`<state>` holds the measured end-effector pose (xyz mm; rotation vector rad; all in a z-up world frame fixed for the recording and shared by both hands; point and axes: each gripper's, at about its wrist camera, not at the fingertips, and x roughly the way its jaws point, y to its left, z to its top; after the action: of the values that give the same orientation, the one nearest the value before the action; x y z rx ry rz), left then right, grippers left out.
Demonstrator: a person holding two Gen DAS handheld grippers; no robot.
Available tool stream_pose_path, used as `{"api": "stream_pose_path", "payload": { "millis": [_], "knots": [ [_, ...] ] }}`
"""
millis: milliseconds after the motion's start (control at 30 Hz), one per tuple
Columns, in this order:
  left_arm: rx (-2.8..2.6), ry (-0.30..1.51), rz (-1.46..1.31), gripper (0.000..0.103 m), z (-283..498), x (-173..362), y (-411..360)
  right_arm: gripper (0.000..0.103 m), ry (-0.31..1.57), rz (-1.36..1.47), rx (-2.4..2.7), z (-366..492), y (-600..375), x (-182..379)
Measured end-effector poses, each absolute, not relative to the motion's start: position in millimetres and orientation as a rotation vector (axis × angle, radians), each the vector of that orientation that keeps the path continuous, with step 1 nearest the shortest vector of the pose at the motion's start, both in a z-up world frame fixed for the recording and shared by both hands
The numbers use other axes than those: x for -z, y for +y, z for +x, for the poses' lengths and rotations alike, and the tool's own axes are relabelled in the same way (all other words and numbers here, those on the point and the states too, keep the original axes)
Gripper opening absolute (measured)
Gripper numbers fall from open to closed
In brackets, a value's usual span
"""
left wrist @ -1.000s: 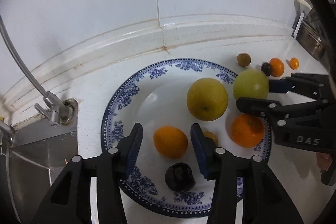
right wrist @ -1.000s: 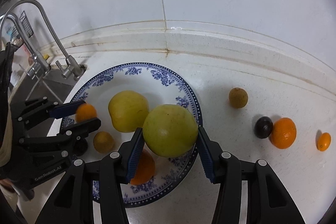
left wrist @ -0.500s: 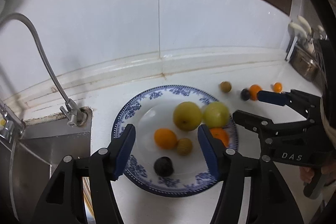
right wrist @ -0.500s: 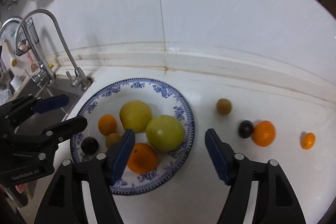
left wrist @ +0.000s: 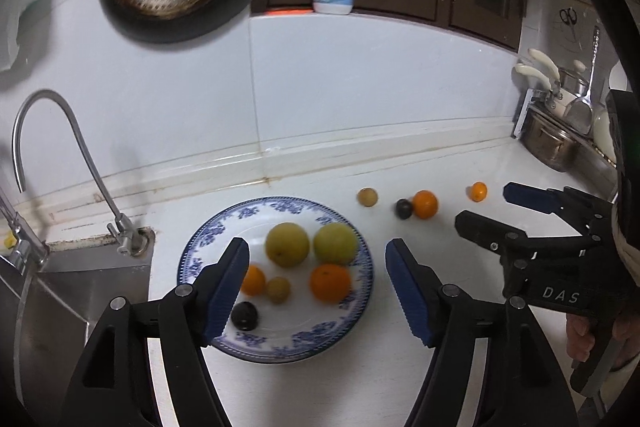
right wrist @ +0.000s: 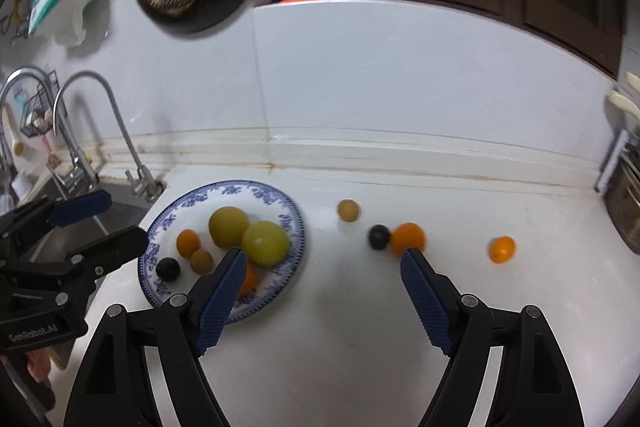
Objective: Organize fruits
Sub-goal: 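Open both grippers to release the orange and pomelo on the plate, then move both open grippers toward the remaining fruits on the counter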
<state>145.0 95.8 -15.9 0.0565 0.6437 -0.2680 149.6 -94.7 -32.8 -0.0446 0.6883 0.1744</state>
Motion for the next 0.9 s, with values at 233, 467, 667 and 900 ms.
{"api": "stream_pose_path", "payload": {
  "millis": [233, 467, 667, 900],
  "knots": [
    [0.319, 0.639, 0.061, 0.071, 141, 15, 62, 0.080, 0.672, -0.016, -0.105, 136, -131, 28],
    [0.354, 0.640, 0.098, 0.074, 149, 20, 25, 0.080, 0.669, 0.002, -0.042, 128, -170, 27],
    [0.393, 0.638, 0.143, 0.074, 161, 27, -5, 0.080, 0.673, 0.003, 0.010, 130, -199, 31],
    [0.452, 0.650, 0.199, 0.074, 185, 37, -38, 0.080, 0.704, 0.012, 0.044, 148, -229, 37]
  ]
}}
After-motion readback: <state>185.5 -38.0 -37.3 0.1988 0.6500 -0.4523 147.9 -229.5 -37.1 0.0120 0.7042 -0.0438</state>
